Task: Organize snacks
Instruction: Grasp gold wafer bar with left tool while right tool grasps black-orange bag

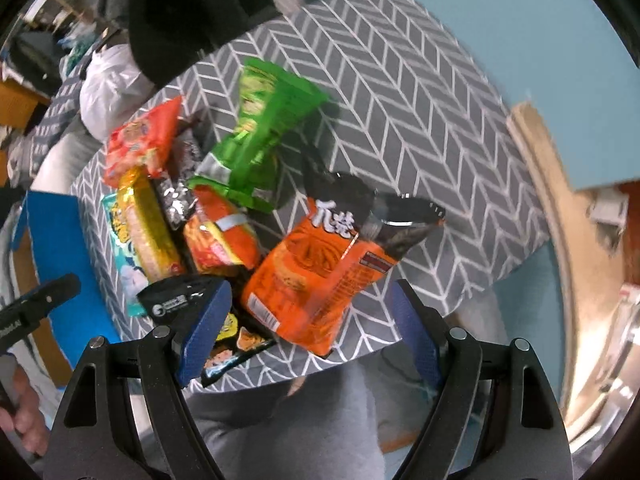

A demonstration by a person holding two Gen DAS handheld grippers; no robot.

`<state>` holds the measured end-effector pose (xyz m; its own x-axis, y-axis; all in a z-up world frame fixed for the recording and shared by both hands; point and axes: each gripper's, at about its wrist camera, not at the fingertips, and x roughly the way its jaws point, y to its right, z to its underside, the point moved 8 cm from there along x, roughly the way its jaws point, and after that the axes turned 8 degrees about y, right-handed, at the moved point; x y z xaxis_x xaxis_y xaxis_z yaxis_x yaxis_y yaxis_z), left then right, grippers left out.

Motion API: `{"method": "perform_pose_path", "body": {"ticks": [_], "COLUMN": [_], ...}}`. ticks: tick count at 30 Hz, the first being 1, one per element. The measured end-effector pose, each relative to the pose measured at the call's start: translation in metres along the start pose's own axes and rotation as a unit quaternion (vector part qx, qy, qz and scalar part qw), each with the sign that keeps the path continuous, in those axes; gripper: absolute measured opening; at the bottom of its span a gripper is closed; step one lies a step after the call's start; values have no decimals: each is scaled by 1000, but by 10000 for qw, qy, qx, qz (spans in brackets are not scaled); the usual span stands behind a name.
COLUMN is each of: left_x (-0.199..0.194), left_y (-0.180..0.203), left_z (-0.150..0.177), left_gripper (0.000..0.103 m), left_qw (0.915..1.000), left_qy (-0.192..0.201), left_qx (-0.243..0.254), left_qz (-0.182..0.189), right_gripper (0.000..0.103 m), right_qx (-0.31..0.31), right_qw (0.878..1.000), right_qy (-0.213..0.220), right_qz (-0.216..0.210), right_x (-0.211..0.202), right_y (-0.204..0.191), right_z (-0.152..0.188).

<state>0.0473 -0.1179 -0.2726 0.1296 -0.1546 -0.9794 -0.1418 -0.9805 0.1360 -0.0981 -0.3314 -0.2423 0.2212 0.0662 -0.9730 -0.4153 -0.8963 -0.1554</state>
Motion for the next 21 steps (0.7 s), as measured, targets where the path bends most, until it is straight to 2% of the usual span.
{"method": "perform_pose_path", "body": {"ticks": [10,17,21], "left_x": [37,55,63], "left_y": [11,19,26], "left_z": [-6,-5,-2], "left_gripper": [74,78,78], "left_qw": [9995,9986,9976], "left_qy": [-178,-251,-355], "left_qx": [-266,-461,-574], "left_qz": [35,45,123], "right_gripper": [81,81,81], "right_qx": [752,872,738], "right_qw": [9966,9951,9960], "right_qy": [-72,-92,-71], "right_qz": [-328,-457,-502], "right_x": [36,57,66], "right_y": [16,15,17], "right_z": [6,1,-2]}}
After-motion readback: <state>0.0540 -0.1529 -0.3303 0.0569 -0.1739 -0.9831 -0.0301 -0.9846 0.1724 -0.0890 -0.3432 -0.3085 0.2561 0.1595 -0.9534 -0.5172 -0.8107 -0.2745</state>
